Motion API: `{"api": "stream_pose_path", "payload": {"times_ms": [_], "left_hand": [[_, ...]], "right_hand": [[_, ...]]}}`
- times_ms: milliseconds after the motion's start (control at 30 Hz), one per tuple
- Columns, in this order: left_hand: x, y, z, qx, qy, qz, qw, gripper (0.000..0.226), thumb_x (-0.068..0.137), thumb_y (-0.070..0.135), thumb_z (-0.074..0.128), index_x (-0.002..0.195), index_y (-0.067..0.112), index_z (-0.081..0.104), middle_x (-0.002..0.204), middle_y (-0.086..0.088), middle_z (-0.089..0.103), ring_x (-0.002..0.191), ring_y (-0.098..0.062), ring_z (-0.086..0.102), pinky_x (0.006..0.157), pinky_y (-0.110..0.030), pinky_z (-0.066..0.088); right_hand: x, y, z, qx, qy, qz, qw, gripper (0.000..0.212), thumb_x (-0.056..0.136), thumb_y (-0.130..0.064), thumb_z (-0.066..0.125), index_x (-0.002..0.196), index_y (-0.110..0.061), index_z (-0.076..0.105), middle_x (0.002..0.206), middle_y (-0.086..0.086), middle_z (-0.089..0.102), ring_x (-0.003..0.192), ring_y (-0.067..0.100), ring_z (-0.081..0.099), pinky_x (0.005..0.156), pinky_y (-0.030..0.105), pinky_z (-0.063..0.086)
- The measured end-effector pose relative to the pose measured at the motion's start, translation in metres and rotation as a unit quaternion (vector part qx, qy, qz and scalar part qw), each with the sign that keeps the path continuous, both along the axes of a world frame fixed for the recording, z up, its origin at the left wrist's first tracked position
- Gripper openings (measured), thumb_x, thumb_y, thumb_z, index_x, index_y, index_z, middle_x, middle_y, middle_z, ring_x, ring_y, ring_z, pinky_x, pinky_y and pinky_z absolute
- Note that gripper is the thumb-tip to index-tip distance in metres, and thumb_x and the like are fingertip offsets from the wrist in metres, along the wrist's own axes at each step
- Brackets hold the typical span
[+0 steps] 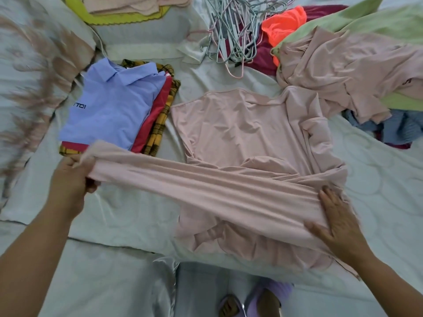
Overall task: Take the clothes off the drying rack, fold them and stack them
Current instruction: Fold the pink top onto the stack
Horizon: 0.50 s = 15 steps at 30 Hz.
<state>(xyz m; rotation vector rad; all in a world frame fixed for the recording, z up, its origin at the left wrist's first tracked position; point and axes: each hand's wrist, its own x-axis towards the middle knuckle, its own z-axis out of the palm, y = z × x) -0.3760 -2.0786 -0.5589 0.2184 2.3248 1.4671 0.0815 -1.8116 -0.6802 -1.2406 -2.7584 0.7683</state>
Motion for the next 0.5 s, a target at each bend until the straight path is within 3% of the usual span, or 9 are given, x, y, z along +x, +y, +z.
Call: {"api": "stream_pose_path", "payload": {"times_ms": [100, 200, 300, 433, 500], "left_hand": [[0.012, 0.001, -0.021, -0.123, -0.026, -0.006, 0.992, 0.01, 0.095, 0.013, 0.051, 0.086, 0.009, 0.054, 0.073, -0.011, 0.056, 0.04, -0.006, 0.056, 0.034, -0.014, 0.038], [0.02, -0.004, -0.036, -0.112, -0.067, 0.038, 0.991, 0.016, 0.095, 0.019, 0.051, 0.099, 0.005, 0.055, 0.093, -0.016, 0.057, 0.063, -0.018, 0.058, 0.054, -0.023, 0.047], [0.027, -0.01, -0.039, -0.086, -0.1, 0.103, 0.986, 0.017, 0.096, 0.018, 0.05, 0.104, 0.004, 0.057, 0.104, -0.014, 0.054, 0.072, -0.016, 0.052, 0.067, -0.025, 0.046], [0.044, 0.01, -0.001, -0.04, -0.043, 0.081, 0.995, 0.011, 0.096, 0.019, 0.05, 0.095, 0.01, 0.056, 0.085, 0.0, 0.057, 0.084, -0.019, 0.052, 0.057, -0.017, 0.048], [0.069, 0.035, 0.034, -0.002, 0.032, 0.002, 0.999, 0.011, 0.094, 0.016, 0.052, 0.087, 0.016, 0.061, 0.073, 0.01, 0.06, 0.069, -0.009, 0.053, 0.048, -0.013, 0.046]], "right_hand": [[-0.006, -0.003, 0.008, 0.023, -0.017, 0.022, 0.999, 0.092, 0.081, -0.079, 0.02, 0.146, -0.013, 0.023, 0.156, 0.006, 0.014, 0.144, 0.016, 0.008, 0.116, 0.031, 0.004], [-0.013, -0.013, 0.009, 0.092, -0.036, 0.093, 0.991, 0.075, 0.091, -0.064, 0.02, 0.145, -0.011, 0.025, 0.155, 0.011, 0.017, 0.145, 0.021, 0.009, 0.117, 0.035, 0.006], [-0.007, -0.024, -0.006, 0.106, -0.107, 0.134, 0.98, 0.069, 0.094, -0.063, 0.01, 0.145, -0.019, 0.024, 0.155, 0.007, 0.023, 0.145, 0.017, 0.007, 0.116, 0.035, 0.004], [-0.011, -0.023, 0.0, 0.098, -0.085, 0.103, 0.986, 0.067, 0.095, -0.062, 0.01, 0.142, -0.018, 0.027, 0.15, 0.009, 0.03, 0.145, 0.009, -0.002, 0.115, 0.036, 0.005], [-0.018, -0.025, 0.014, 0.096, 0.006, 0.071, 0.993, 0.067, 0.094, -0.062, 0.015, 0.141, -0.017, 0.032, 0.148, 0.005, 0.029, 0.143, 0.001, -0.003, 0.117, 0.03, 0.002]]}}
